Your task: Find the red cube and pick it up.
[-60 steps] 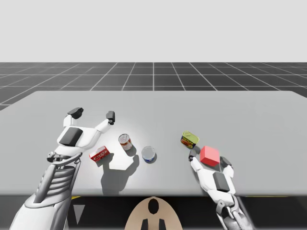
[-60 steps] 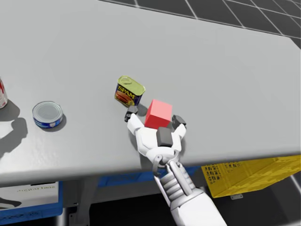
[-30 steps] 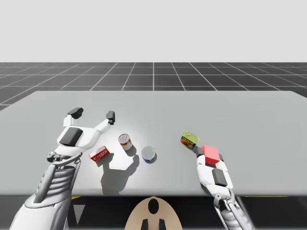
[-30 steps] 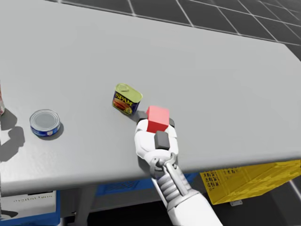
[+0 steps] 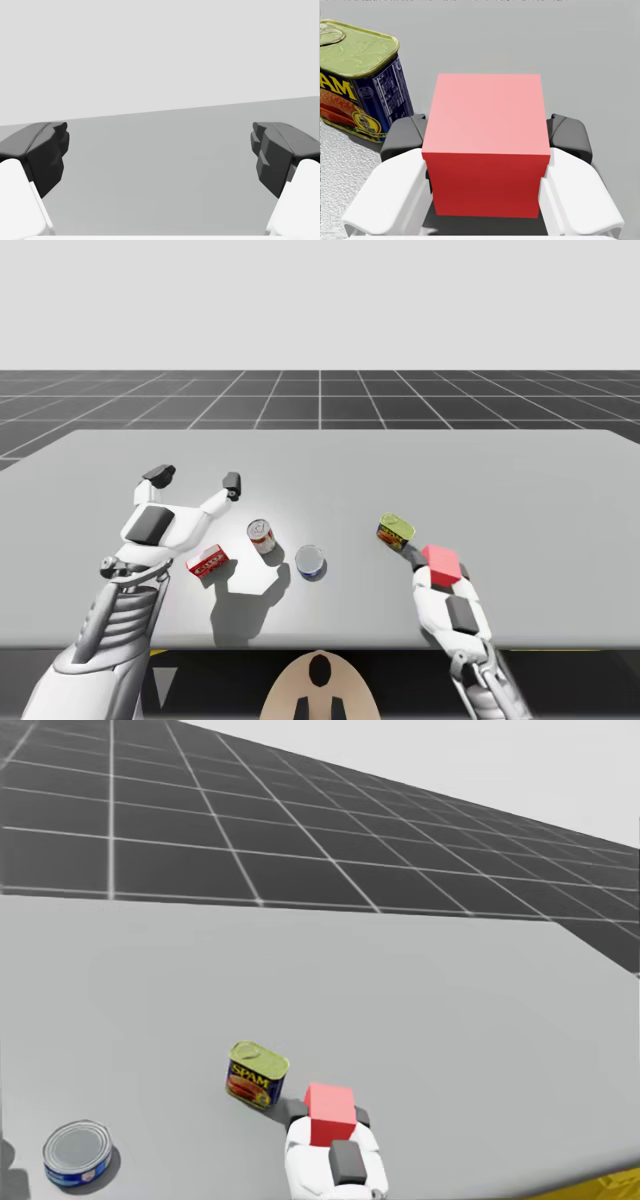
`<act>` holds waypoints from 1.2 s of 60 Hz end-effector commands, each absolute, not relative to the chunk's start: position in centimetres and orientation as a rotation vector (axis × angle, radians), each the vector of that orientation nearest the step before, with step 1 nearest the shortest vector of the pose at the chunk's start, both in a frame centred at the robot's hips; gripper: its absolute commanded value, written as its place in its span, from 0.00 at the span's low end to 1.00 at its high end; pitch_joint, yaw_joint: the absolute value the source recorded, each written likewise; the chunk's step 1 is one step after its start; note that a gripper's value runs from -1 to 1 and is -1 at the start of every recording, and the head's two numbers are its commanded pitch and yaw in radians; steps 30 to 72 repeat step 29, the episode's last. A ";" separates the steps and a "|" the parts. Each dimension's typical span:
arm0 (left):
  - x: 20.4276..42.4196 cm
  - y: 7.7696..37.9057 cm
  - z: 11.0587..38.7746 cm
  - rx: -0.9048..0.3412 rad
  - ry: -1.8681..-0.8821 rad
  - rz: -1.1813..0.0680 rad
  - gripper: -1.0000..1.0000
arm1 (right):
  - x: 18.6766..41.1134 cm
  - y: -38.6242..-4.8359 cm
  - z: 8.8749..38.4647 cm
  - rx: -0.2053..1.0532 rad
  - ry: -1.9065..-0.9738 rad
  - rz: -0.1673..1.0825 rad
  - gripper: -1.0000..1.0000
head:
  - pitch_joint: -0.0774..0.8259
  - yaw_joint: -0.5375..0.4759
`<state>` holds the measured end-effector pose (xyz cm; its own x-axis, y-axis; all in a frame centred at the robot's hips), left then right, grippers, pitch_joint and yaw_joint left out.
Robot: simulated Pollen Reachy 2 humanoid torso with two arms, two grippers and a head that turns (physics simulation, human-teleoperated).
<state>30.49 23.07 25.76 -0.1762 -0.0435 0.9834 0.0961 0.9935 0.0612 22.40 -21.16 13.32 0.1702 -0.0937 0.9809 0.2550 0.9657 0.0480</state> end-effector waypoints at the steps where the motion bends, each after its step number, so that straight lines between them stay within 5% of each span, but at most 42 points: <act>1: 30.5 23.0 25.7 -0.041 -1.743 -0.124 0.00 | 21.9 -20.2 16.1 -0.091 -1.430 -0.265 1.00 | 0.52 0.11; 29: 30.5 23.1 25.8 -0.041 -1.743 -0.122 0.00 | 18.9 -21.3 32.3 -0.157 -1.869 -0.121 1.00 | 0.52 0.11; 72: 30.5 23.1 25.8 -0.041 -1.743 -0.122 0.00 | 18.9 -21.3 32.3 -0.157 -1.869 -0.121 1.00 | 0.52 0.11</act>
